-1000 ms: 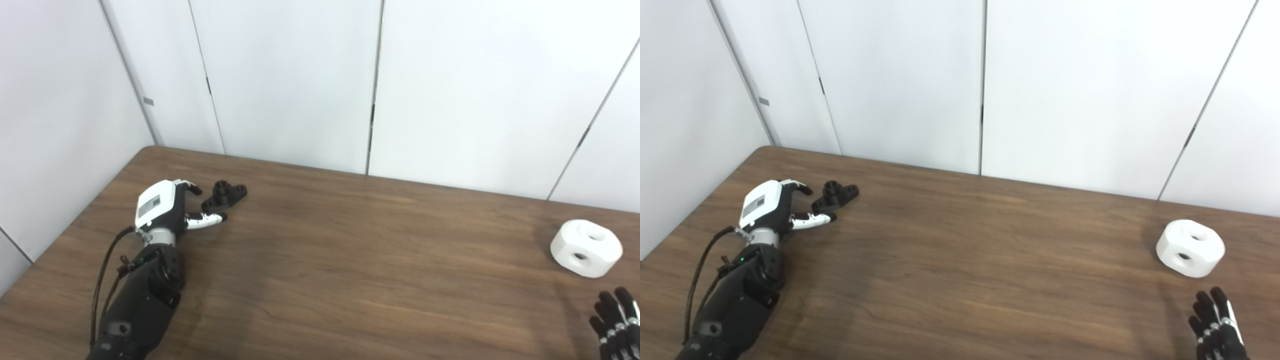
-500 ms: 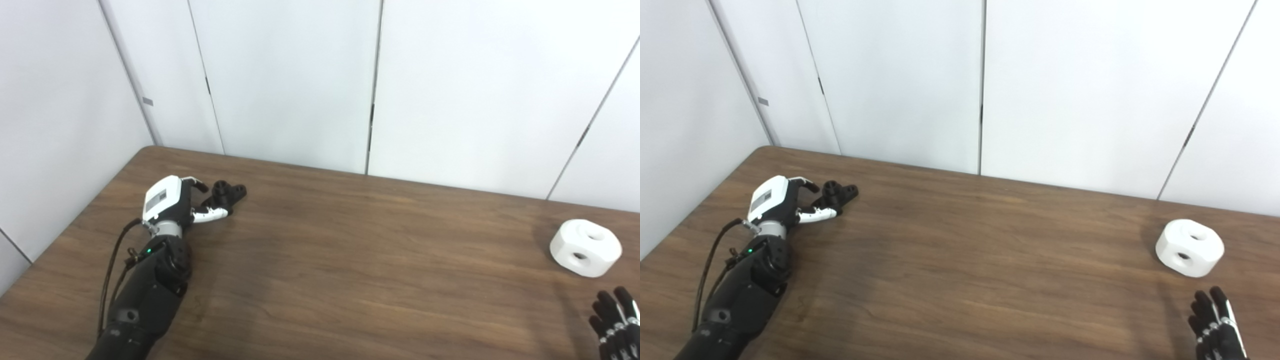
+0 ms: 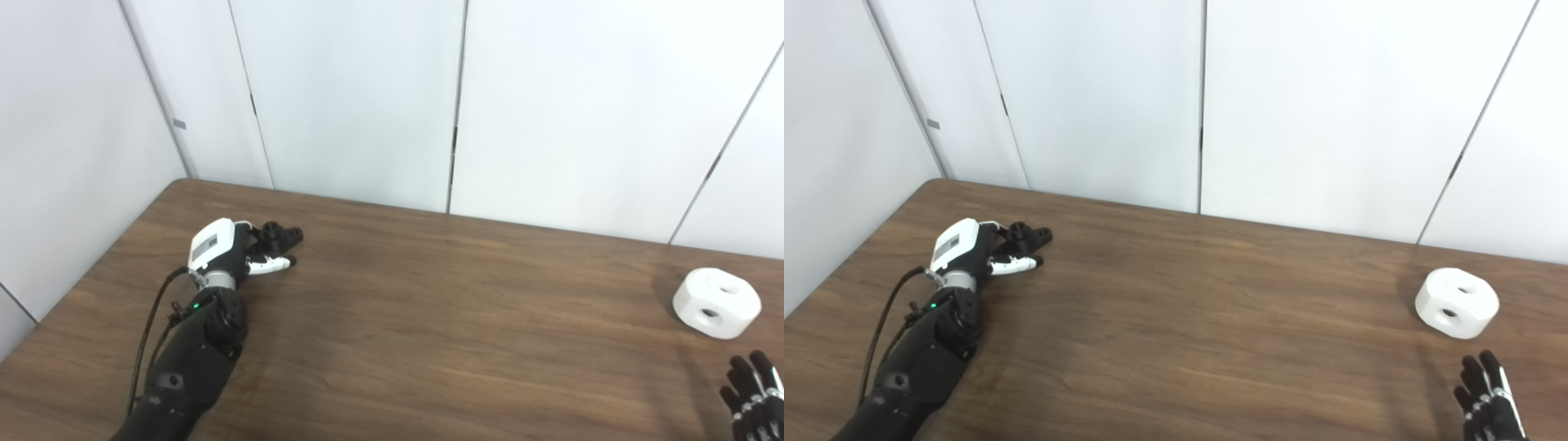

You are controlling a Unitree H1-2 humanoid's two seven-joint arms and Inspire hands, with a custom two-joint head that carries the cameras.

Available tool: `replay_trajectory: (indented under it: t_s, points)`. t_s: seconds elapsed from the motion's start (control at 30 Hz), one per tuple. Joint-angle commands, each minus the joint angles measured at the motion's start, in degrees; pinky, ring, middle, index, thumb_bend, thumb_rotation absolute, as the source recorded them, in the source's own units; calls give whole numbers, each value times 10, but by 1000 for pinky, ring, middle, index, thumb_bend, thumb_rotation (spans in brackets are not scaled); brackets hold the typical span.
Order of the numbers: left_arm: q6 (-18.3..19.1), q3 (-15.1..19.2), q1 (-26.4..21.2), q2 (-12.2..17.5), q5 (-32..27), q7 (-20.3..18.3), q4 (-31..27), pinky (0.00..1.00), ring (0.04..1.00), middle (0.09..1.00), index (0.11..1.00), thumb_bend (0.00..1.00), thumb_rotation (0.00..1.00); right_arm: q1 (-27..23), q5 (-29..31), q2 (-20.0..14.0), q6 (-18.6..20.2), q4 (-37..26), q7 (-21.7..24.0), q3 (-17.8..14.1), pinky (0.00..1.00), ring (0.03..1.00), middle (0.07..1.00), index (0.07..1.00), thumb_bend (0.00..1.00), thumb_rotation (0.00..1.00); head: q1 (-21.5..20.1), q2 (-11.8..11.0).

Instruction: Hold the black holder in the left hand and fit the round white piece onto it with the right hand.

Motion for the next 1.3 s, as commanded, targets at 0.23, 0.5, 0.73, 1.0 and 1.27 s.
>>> replay_trajectory:
  t_s: [0.23,0.5,0.73,1.0,1.27]
  points:
    - [-3,7,-21,21,8,19,-5,1000,925,855,643,848,316,31,12,18,-5,18,5,9,1000,997,975,999,649,935,1,3]
    - [-1,5,-16,24,14,23,-5,1000,922,851,633,850,292,33,16,16,-7,14,8,8,1000,987,982,999,643,935,3,10]
    - [-12,4,-13,25,18,44,8,1000,911,833,605,826,265,33,18,14,-5,12,7,6,1000,978,977,997,658,907,4,13]
    - [-21,9,-12,17,12,66,16,1000,864,756,496,555,90,35,20,12,0,7,5,4,1000,990,970,999,661,911,5,15]
    - [-29,9,-9,15,5,62,5,960,805,703,485,521,59,35,28,11,-4,7,8,3,1000,991,975,1000,630,913,5,18]
